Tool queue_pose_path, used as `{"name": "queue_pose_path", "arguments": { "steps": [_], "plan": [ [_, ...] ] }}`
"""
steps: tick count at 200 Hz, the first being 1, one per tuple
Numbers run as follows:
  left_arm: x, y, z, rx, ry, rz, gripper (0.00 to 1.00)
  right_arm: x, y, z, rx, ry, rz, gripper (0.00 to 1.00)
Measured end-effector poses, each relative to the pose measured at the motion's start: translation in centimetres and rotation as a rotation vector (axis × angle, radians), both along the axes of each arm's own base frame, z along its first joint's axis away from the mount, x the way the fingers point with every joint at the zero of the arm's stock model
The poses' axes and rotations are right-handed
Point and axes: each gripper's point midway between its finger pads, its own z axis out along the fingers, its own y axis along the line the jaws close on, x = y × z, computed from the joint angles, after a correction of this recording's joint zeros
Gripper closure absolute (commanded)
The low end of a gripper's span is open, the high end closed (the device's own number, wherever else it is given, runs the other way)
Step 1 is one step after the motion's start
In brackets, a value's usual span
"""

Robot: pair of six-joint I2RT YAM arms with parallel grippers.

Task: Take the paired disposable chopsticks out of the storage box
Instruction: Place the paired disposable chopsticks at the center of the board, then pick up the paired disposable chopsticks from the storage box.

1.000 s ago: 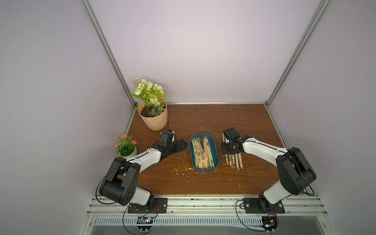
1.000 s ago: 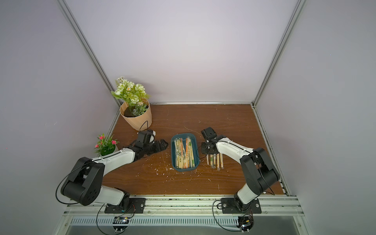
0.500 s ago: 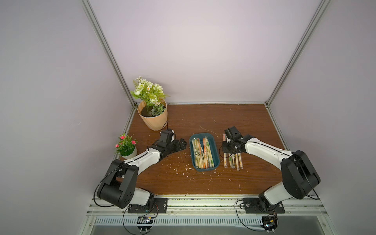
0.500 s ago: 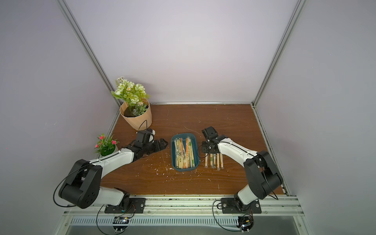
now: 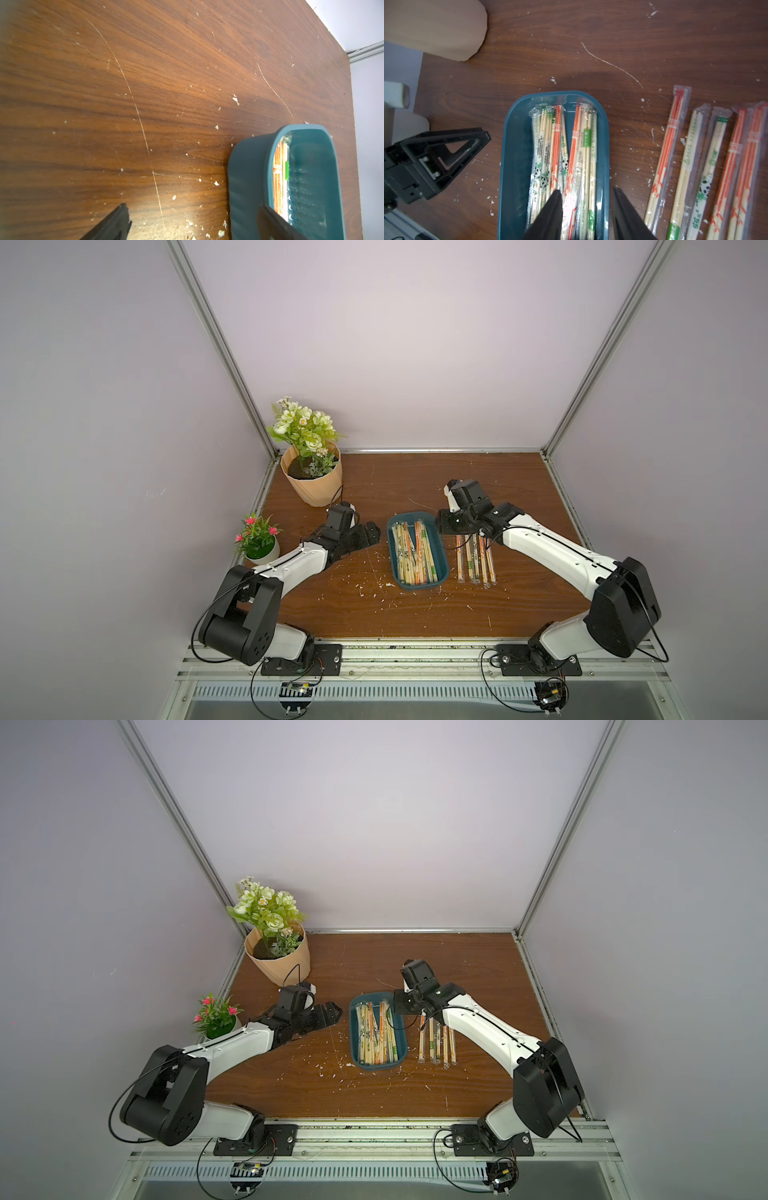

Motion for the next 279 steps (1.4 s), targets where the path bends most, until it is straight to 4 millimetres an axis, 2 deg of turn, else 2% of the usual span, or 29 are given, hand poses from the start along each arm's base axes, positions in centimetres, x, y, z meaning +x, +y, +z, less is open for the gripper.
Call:
{"name": "queue_pose_path", "arguments": {
  "steps": [29, 63, 106, 145, 196, 279],
  "plan": [
    [0.1, 0.1, 0.0, 0.004, -0.002, 0.005, 0.02, -0.2, 2.6, -0.8, -0.014, 0.015, 0.051, 0.54],
    [0.2, 0.3, 0.0, 0.006, -0.002, 0.012, 0.02, -0.7, 4.2, -2.9, -0.049, 0.056, 0.084, 0.59],
    [0.0, 0.4, -0.8, 0.011, 0.016, 0.011, 0.02, -0.9, 4.4, -5.6, -0.109, 0.093, 0.085, 0.69],
    [0.0, 0.4, -0.9, 0.011, 0.019, 0.010, 0.02, -0.5, 3.8, -7.0, -0.164, 0.095, 0.060, 0.76],
    [0.1, 0.4, -1.0, 0.012, 0.017, 0.008, 0.02, -0.4, 3.4, -9.3, -0.219, 0.122, 0.047, 0.75],
    [0.2, 0.3, -1.3, 0.010, 0.020, 0.004, 0.02, -1.8, 5.0, -9.7, -0.216, 0.129, 0.087, 0.74]
  ]
}}
